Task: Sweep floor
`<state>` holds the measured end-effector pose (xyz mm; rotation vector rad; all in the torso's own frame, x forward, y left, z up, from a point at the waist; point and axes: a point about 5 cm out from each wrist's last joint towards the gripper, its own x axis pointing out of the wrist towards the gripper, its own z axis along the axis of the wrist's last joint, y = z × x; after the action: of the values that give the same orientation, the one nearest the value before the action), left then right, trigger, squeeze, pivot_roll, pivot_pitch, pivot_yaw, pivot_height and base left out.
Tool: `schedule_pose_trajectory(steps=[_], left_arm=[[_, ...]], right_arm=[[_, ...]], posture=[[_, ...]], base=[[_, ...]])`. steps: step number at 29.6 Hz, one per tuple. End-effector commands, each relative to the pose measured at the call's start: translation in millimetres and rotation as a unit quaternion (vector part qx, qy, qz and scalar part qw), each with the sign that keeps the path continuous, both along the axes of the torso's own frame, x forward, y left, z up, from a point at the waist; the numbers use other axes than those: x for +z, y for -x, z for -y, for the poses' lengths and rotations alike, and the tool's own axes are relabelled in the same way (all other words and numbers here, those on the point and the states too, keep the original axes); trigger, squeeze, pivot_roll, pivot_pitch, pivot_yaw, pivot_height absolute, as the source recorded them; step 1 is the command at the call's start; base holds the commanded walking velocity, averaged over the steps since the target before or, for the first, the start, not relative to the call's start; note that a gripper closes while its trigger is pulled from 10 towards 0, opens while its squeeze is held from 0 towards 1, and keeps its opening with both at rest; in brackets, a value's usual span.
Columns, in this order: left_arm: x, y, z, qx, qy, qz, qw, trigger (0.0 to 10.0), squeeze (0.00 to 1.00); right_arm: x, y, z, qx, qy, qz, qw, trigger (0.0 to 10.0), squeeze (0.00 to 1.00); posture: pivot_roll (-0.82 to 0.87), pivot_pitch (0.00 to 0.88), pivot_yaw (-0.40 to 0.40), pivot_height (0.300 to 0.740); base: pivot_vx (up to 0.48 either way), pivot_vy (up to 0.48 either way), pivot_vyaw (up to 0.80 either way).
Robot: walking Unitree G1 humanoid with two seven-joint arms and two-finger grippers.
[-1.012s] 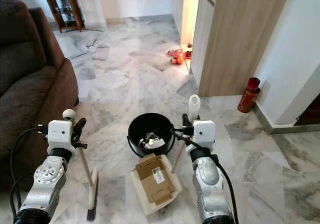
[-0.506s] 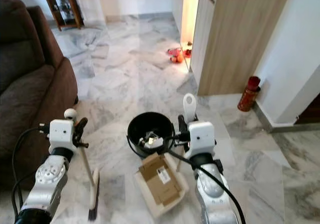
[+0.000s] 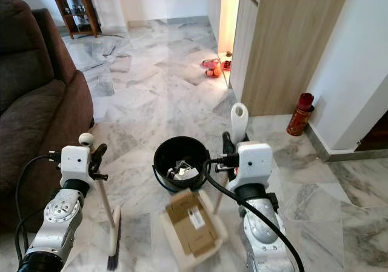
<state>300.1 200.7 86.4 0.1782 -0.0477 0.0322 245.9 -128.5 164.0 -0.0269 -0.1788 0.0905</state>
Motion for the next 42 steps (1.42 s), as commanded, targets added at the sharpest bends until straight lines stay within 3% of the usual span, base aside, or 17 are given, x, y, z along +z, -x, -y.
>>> schedule_pose_trajectory(steps=[1,13,17,29,35,42], left_arm=[[9,-4.1,-2.0,-0.003,-0.009,0.018,1.000,10.0,0.00],[8,-4.8,-0.5,-0.006,-0.008,0.018,1.000,10.0,0.00],[8,-4.7,0.1,-0.007,-0.007,0.019,1.000,10.0,0.00],[7,-3.3,2.1,0.002,-0.005,0.024,1.000,10.0,0.00],[5,-0.6,-3.0,0.014,-0.006,0.019,1.000,10.0,0.00],[5,0.8,-6.6,0.025,-0.006,0.022,0.999,10.0,0.00]], right_arm=[[22,3.6,-4.9,0.008,-0.015,0.044,0.999,10.0,0.00],[41,5.0,-4.2,0.004,-0.009,0.061,0.998,10.0,0.00],[61,-1.9,-8.3,0.007,-0.022,0.096,0.995,10.0,0.00],[58,-28.1,-19.3,-0.011,-0.064,0.103,0.993,10.0,0.00],[63,-43.2,-16.1,-0.034,-0.067,0.123,0.989,10.0,0.00],[71,-48.1,-13.6,-0.055,-0.056,0.151,0.985,10.0,0.00]], posture=[[0.04,0.000,0.065,0.740],[0.04,0.000,0.062,0.740],[0.04,0.000,0.062,0.740],[0.06,0.000,0.054,0.740],[0.07,0.000,0.052,0.740],[0.07,0.000,0.055,0.740]], base=[[0.000,0.000,0.00],[0.000,0.000,0.00],[0.000,0.000,0.00],[0.000,0.000,0.00],[0.000,0.000,0.00],[0.000,0.000,0.00]])
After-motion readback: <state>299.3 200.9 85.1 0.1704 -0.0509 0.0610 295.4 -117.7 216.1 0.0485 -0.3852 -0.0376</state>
